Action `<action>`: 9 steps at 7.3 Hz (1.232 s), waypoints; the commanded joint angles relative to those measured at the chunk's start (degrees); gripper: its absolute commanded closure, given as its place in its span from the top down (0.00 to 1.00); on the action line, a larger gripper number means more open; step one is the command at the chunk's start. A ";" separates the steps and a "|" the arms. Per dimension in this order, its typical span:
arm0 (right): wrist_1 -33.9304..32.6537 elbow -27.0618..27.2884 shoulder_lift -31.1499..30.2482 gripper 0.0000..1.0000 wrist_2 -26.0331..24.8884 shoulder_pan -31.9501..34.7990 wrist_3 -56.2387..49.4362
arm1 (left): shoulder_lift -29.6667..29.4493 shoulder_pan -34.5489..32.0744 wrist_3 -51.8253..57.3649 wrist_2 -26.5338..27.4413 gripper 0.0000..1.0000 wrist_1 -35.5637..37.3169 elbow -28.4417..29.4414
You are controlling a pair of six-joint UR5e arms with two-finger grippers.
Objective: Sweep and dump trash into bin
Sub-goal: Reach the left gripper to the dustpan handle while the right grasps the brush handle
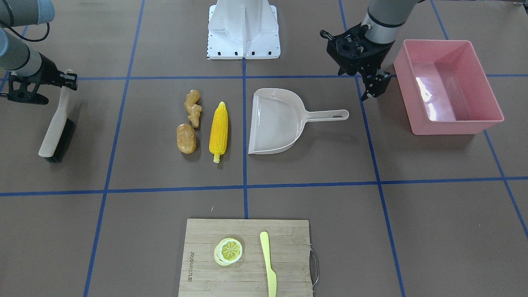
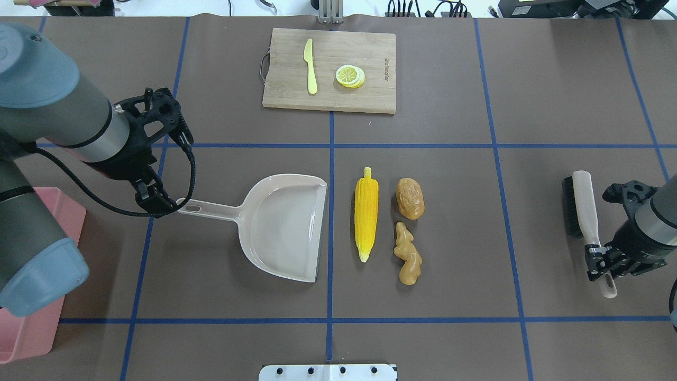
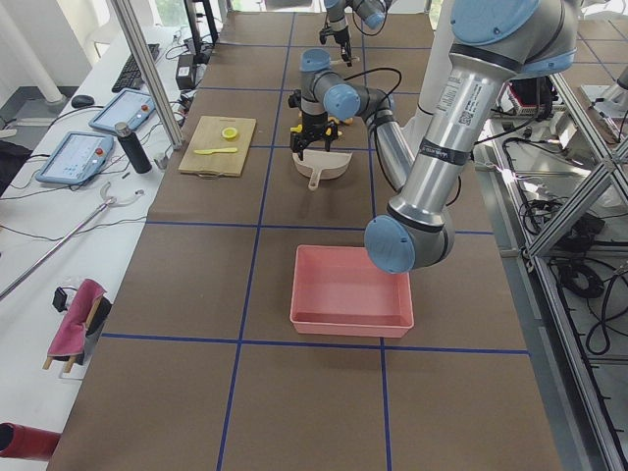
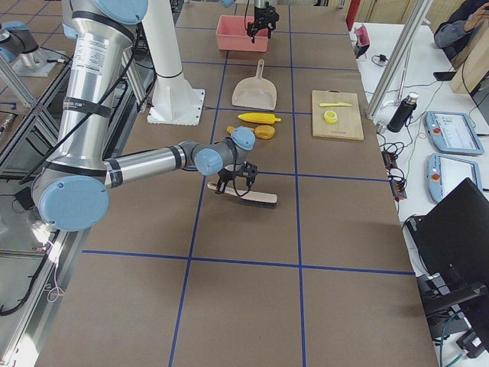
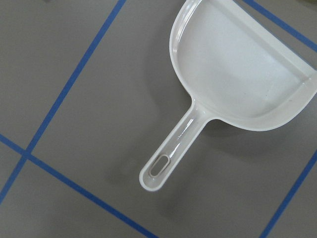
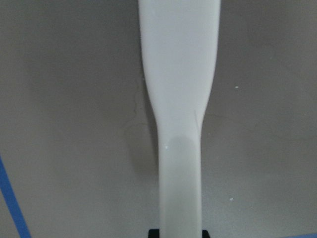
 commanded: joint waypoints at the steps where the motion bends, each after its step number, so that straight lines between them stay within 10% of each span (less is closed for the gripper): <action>1: -0.36 1.40 0.26 0.00 0.54 0.34 0.00 | -0.60 2.58 3.68 1.36 0.99 -7.52 6.26; 9: 0.52 2.38 3.16 0.00 8.09 12.12 -3.16 | -2.81 9.81 16.36 6.37 0.99 -11.01 15.14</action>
